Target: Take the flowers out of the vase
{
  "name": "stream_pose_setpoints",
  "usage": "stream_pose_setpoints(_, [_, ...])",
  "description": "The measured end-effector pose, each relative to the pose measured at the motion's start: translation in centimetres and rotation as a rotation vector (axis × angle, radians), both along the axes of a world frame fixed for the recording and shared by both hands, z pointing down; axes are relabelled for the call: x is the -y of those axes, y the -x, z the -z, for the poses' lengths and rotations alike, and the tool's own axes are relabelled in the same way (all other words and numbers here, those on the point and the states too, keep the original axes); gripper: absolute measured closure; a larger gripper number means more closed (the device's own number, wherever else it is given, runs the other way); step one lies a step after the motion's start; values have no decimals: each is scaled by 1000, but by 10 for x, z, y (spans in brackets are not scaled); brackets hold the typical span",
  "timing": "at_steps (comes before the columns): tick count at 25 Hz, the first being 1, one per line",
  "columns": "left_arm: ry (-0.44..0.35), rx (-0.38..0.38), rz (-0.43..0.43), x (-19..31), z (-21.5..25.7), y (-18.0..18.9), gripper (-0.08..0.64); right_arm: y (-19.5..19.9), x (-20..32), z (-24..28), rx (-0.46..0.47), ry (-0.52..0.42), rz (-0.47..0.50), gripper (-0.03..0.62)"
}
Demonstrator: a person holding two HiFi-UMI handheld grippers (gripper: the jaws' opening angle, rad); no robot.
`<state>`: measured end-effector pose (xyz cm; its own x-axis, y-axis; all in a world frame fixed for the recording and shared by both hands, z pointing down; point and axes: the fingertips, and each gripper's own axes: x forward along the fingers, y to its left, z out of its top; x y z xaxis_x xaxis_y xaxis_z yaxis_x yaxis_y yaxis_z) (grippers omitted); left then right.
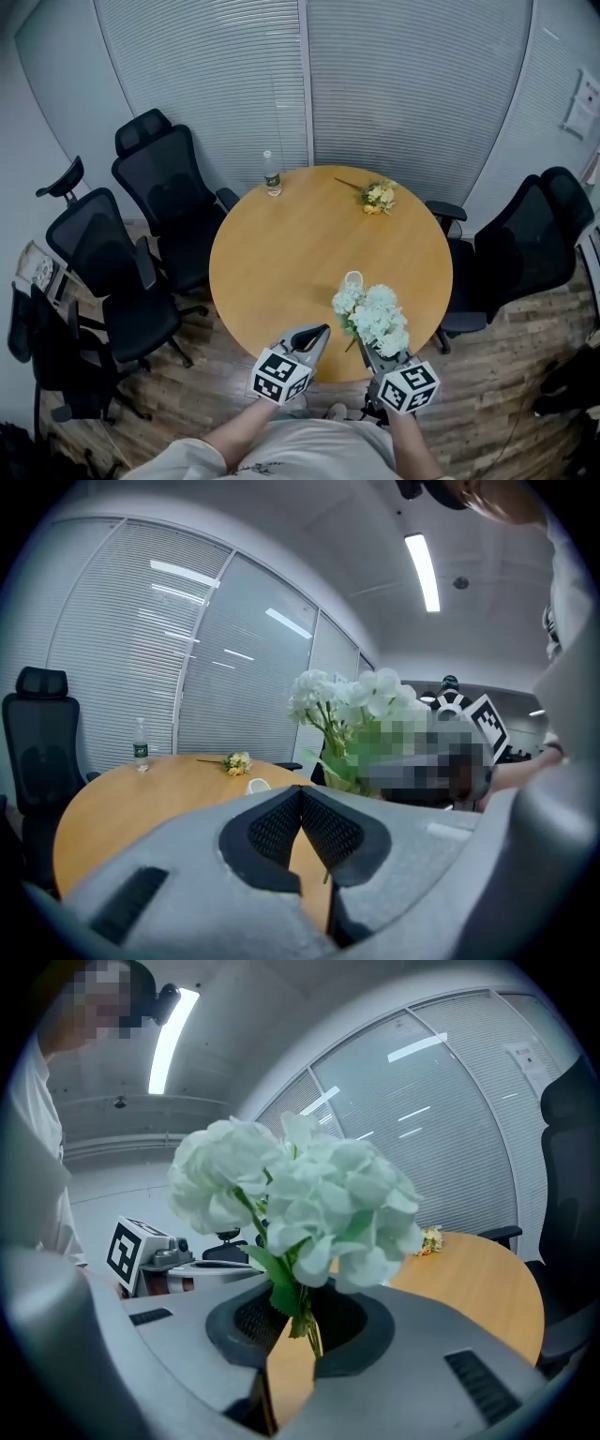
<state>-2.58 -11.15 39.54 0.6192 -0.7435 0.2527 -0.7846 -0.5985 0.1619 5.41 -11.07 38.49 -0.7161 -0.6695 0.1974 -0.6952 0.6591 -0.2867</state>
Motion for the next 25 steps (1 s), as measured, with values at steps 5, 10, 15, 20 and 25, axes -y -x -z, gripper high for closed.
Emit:
stream_pose_setpoints(5, [-9,6,-7,-1,4,4,551,1,1,2,5,0,-5,534])
stream_pose_setpoints(10, [-15,11,-9,-1,9,5,551,0,0,3,3,0,-5,534])
stream_pose_setpoints(15, [-10,15,-12,-3,9,6,551,5,-1,2,-1,5,9,535])
stream_pose_setpoints(20, [-2,18,-17,-4,6,5,551,7,-1,1,-9,7,22,535])
stream_pose_setpoints(25, [-2,22,-24,-4,6,1,551,5,0,2,-13,2,27,535])
